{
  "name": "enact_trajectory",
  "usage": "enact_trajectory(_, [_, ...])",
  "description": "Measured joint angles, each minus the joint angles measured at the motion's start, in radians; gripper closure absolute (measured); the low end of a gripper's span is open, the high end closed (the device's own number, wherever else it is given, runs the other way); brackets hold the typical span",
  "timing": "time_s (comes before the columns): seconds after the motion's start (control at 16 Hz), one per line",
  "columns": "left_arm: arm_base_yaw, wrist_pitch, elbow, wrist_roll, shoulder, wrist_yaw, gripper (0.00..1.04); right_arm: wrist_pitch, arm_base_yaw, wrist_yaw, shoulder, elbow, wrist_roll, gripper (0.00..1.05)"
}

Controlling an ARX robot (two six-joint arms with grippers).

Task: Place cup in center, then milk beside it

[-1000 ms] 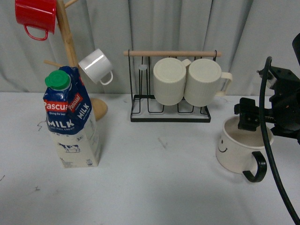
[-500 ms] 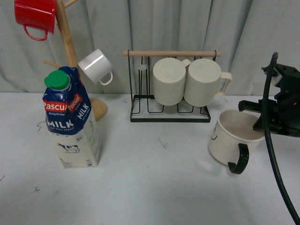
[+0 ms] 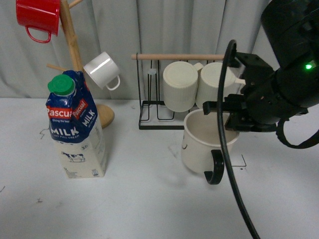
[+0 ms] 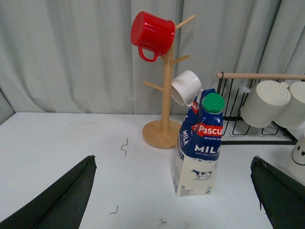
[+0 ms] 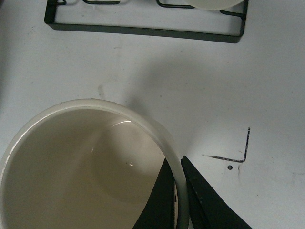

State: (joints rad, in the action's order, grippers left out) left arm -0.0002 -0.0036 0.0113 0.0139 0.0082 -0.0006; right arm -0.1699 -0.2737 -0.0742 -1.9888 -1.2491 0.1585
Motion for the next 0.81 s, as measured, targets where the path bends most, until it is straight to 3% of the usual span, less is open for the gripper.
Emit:
enact_trajectory(0.25, [0.000, 0.000, 0.000, 0.000, 0.000, 0.000, 0.07, -0.045, -0.042, 0.022, -0.050, -0.084, -0.056, 1.01])
enact_trajectory(0.81, [0.000, 0.000, 0.000, 0.000, 0.000, 0.000, 0.07, -0.065, -0.047, 0.030, -0.119, -0.113, -0.112, 1.01])
